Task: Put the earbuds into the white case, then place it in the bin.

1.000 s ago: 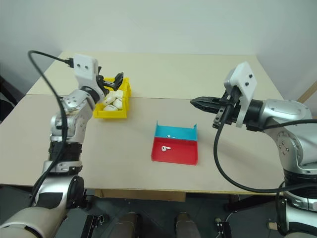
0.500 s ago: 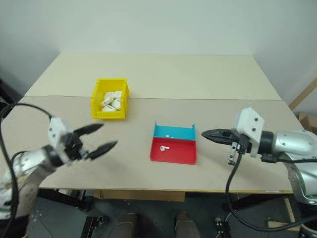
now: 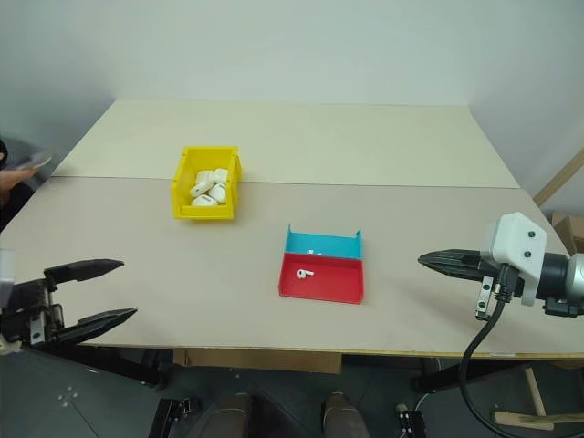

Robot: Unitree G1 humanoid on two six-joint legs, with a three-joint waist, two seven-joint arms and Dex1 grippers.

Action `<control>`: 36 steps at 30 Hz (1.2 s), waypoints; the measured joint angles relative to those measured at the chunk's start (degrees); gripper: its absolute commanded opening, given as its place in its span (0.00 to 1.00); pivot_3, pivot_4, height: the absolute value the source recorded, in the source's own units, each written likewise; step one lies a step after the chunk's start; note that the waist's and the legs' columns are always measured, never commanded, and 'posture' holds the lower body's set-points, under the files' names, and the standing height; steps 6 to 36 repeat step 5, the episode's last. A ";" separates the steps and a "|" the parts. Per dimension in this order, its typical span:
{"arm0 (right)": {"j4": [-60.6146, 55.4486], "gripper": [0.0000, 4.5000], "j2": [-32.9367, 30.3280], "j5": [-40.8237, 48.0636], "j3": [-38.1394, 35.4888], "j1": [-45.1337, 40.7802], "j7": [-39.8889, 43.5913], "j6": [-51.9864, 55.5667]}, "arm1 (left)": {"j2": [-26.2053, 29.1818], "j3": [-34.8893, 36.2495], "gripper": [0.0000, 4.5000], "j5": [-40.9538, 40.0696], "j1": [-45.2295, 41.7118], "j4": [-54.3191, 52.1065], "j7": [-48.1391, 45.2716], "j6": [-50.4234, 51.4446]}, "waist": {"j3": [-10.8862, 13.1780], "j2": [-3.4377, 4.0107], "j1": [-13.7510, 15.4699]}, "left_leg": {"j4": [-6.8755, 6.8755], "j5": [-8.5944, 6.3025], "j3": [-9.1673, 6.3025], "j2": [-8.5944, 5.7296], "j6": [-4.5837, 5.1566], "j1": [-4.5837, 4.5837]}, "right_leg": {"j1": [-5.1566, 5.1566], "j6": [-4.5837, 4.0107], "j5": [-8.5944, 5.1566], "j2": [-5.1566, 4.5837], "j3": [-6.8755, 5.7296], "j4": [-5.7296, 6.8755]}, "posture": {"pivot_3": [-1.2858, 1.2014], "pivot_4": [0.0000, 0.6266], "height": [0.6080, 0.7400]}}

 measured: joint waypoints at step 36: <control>1.83 0.00 -0.51 -0.13 0.59 -2.46 -0.05 -0.30 | 0.09 0.84 0.99 -1.78 0.76 -1.80 0.51 1.25 | 0.00 0.00 -0.06 | -0.03 0.00 0.01 0.01 0.00 0.00 | -0.01 -0.08 0.04 0.01 0.00 0.00 | 0.52 0.24 1.00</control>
